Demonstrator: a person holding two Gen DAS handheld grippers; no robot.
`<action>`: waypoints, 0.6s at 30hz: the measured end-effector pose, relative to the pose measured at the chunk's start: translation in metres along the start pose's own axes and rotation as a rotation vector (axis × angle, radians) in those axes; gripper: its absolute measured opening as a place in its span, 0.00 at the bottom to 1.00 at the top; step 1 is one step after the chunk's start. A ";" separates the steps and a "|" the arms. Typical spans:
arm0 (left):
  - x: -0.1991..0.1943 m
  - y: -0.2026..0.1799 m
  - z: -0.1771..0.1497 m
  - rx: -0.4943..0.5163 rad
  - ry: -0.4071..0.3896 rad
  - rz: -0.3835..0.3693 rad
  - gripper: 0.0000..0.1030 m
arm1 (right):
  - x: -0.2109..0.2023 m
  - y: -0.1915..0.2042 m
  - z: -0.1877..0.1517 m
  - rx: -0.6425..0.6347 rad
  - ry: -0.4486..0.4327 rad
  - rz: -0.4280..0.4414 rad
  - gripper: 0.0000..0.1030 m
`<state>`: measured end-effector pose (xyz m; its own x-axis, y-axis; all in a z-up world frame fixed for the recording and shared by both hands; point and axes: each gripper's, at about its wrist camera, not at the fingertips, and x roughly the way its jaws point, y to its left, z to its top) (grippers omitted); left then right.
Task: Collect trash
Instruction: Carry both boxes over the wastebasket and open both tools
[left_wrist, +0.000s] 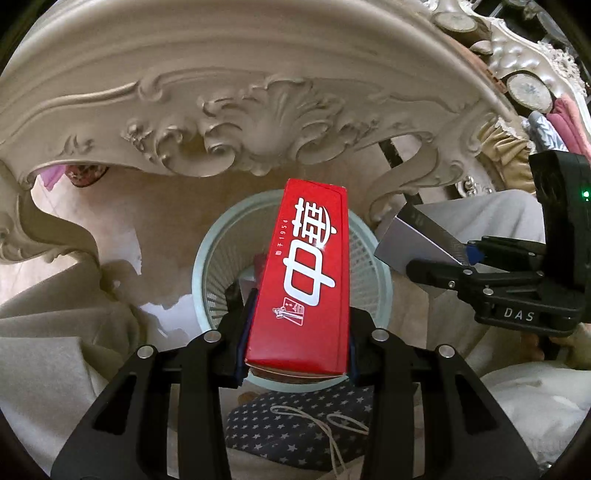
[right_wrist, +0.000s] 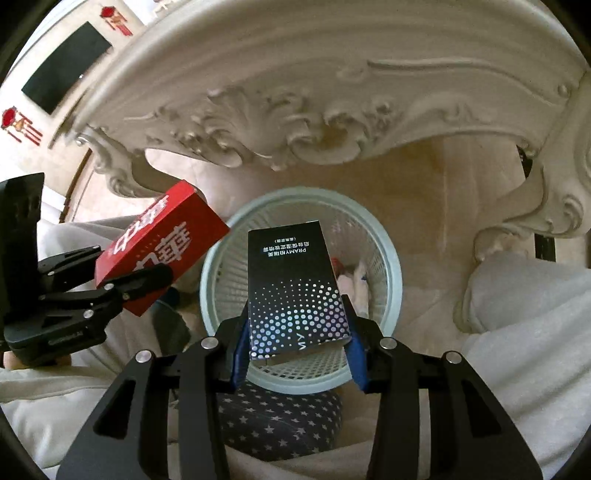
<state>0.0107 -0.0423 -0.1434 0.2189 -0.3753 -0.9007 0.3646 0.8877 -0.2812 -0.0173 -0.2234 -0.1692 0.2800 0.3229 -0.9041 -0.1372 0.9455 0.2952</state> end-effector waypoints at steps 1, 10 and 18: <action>0.001 -0.001 0.000 0.004 0.000 0.006 0.37 | -0.001 0.000 -0.001 -0.003 0.001 -0.005 0.40; 0.007 -0.009 0.000 0.029 0.023 0.028 0.40 | 0.002 -0.001 -0.004 -0.014 0.015 -0.022 0.40; 0.030 -0.001 0.003 0.015 0.092 0.089 0.83 | 0.020 -0.005 -0.001 -0.017 0.066 -0.050 0.62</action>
<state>0.0199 -0.0558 -0.1689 0.1671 -0.2683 -0.9487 0.3608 0.9122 -0.1944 -0.0117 -0.2214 -0.1885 0.2237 0.2716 -0.9360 -0.1410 0.9593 0.2447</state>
